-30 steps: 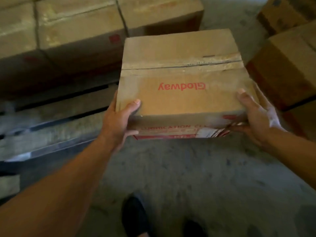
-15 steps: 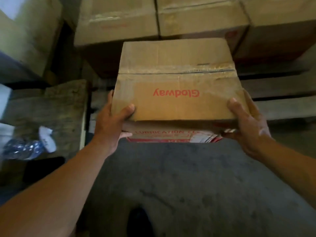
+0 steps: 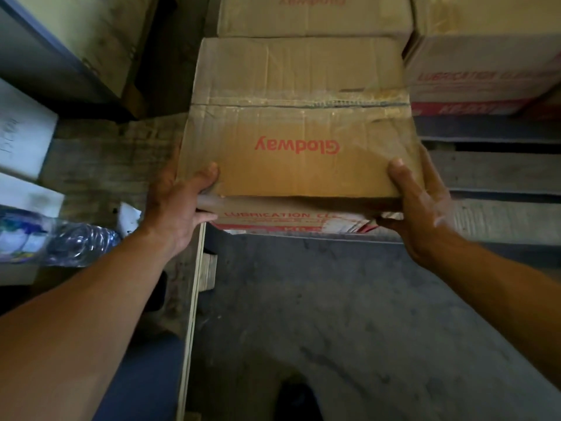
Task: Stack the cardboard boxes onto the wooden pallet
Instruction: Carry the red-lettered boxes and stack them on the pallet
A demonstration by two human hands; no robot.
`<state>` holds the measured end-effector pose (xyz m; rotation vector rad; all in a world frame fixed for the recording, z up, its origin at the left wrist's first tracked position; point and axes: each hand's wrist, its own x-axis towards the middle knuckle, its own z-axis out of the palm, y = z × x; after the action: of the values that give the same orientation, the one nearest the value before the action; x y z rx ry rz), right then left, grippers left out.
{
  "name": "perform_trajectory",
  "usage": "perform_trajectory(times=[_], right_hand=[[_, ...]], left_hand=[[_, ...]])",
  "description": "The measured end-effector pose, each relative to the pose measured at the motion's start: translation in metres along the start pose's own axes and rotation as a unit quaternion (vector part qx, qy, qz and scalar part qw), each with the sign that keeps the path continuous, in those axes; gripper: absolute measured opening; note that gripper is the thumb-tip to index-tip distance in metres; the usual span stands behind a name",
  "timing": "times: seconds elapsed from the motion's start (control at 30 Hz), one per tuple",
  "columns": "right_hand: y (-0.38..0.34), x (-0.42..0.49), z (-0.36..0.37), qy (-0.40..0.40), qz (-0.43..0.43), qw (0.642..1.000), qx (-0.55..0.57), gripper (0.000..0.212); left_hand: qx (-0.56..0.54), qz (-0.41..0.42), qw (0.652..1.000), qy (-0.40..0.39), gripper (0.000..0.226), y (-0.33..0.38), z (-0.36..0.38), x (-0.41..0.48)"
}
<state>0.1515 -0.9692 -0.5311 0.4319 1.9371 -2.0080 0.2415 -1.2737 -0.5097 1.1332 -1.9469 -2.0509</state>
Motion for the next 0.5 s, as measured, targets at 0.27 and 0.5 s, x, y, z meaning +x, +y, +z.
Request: perform_trajectory(times=[0.27,0.5], right_hand=[[0.017,-0.003,0.005,0.044,-0.008,0.999,0.001,0.061],[0.005,-0.005,-0.016,0.072,-0.012,0.997,-0.004,0.062]], left_hand=[[-0.018,-0.005,0.999,-0.028,0.062,-0.010,-0.010,0.008],[-0.025,-0.001,0.999,-0.048,0.064,-0.012,0.013,-0.002]])
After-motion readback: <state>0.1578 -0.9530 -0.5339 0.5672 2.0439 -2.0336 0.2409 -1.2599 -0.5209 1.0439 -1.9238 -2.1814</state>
